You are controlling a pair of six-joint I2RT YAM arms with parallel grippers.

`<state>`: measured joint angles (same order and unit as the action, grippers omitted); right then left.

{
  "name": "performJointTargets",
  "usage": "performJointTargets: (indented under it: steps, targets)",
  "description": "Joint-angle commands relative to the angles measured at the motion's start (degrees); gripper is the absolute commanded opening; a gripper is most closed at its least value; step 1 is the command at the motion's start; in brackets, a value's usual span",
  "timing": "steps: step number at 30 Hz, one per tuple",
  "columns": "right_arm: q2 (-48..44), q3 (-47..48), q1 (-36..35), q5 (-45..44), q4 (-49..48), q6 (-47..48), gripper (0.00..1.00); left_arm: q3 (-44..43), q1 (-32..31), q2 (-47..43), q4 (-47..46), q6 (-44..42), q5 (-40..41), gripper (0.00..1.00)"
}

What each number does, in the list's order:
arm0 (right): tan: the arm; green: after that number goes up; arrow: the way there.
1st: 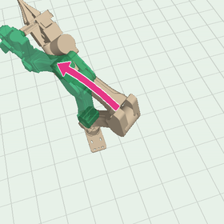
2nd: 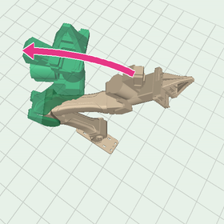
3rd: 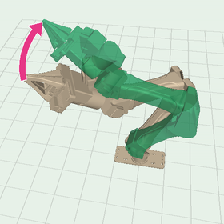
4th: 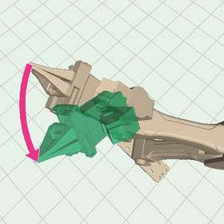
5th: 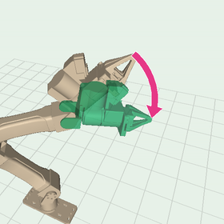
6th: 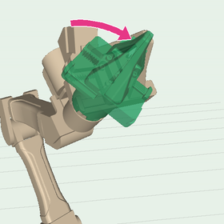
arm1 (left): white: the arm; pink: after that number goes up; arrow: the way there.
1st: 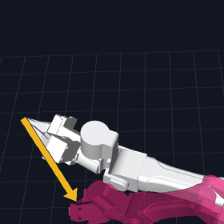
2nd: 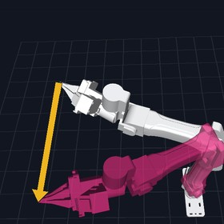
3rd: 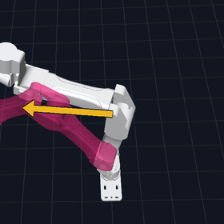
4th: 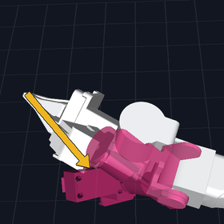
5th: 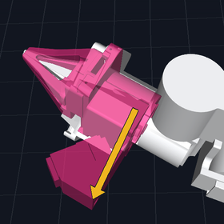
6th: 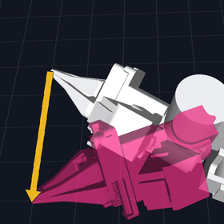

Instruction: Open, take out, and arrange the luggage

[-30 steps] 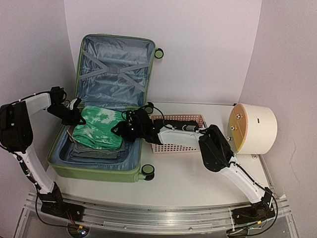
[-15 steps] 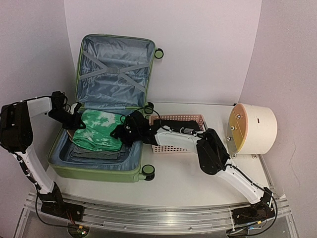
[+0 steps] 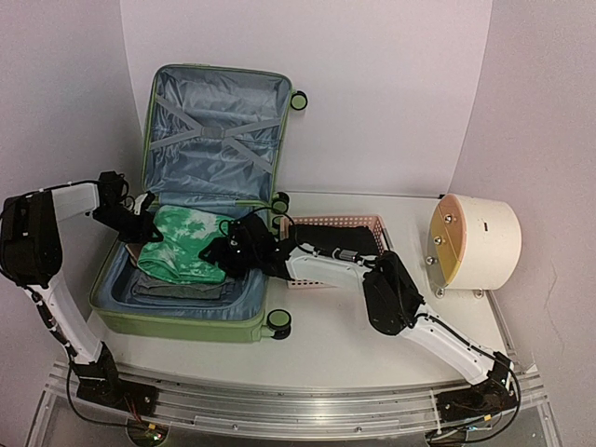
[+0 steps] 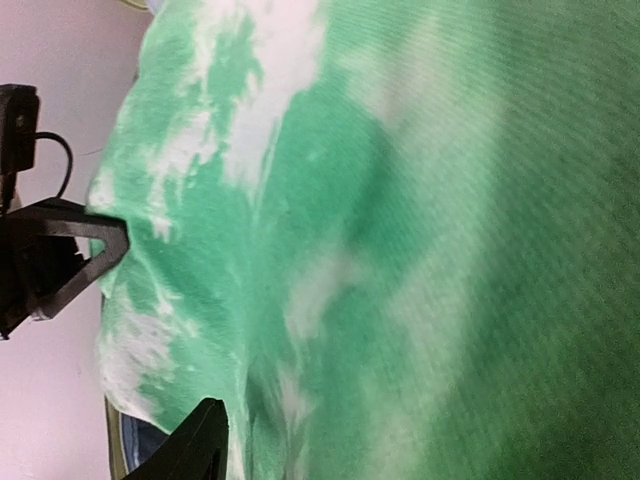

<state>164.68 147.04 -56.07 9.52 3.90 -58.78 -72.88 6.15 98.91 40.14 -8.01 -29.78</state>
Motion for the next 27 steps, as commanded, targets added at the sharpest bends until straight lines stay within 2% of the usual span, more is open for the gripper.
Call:
performJointTargets:
  steps: [1,5,7,8,10,13,21,27]
  targets:
    - [0.35,-7.12,-0.22,4.46,-10.64,0.66,0.56,-0.1,-2.02,-0.13,-0.98,-0.28,-4.15,0.0]
    - [-0.3,-5.92,-0.12,3.69,-14.95,2.26,0.51,-0.52,-2.02,-0.28,-0.85,-0.44,-3.97,0.0]
    - [0.27,-5.54,0.03,3.81,-15.59,1.1,0.43,-0.61,-2.02,-0.3,-0.68,-0.57,-3.82,0.0]
    - [0.71,-5.54,0.08,4.34,-15.93,0.26,0.32,-0.6,-1.98,-0.22,-0.6,-0.68,-3.72,0.0]
    - [1.05,-5.54,0.15,4.77,-16.51,-0.51,0.17,-0.96,-2.0,-0.25,-0.29,-0.85,-3.69,0.0]
    - [0.68,-5.75,0.43,5.11,-17.75,-0.98,0.02,-3.1,-2.02,-0.28,0.96,-1.4,-4.04,0.0]
    - [-4.83,-8.18,1.4,3.6,-21.58,-0.87,0.0,-10.78,-2.02,-1.06,6.21,-2.4,-7.46,0.0]
    - [-10.83,-9.46,1.81,1.05,-22.59,3.46,0.0,-16.4,-2.01,-2.24,8.93,-2.28,-9.17,0.0]
